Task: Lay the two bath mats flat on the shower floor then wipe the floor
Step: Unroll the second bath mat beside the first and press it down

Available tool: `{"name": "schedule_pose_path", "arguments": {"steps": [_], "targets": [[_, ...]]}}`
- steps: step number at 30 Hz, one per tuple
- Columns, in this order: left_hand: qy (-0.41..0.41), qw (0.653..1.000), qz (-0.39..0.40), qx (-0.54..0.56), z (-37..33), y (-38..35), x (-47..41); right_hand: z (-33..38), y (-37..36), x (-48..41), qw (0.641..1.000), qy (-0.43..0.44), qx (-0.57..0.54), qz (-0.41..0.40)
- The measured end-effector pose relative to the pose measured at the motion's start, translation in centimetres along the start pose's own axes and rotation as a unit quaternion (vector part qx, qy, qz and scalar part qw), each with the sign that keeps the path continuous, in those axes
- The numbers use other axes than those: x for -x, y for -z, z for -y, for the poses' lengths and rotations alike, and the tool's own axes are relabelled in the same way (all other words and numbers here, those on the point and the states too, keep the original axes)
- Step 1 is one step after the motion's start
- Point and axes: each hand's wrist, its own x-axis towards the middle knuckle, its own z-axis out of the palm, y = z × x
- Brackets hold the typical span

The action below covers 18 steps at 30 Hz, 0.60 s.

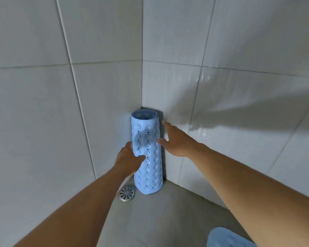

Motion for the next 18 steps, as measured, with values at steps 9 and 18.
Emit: {"name": "schedule_pose_path", "arguments": {"steps": [9,18], "targets": [[-0.001,0.995,-0.047,0.09,2.1,-3.4,-7.7,-3.7,-2.8,-10.5,0.993,0.064,-0.094,-0.023],[0.0,0.985,-0.004,0.175,3.3,-3.5,-9.0,-3.7,-3.7,-11.4,0.957,-0.009,-0.286,0.04]]}}
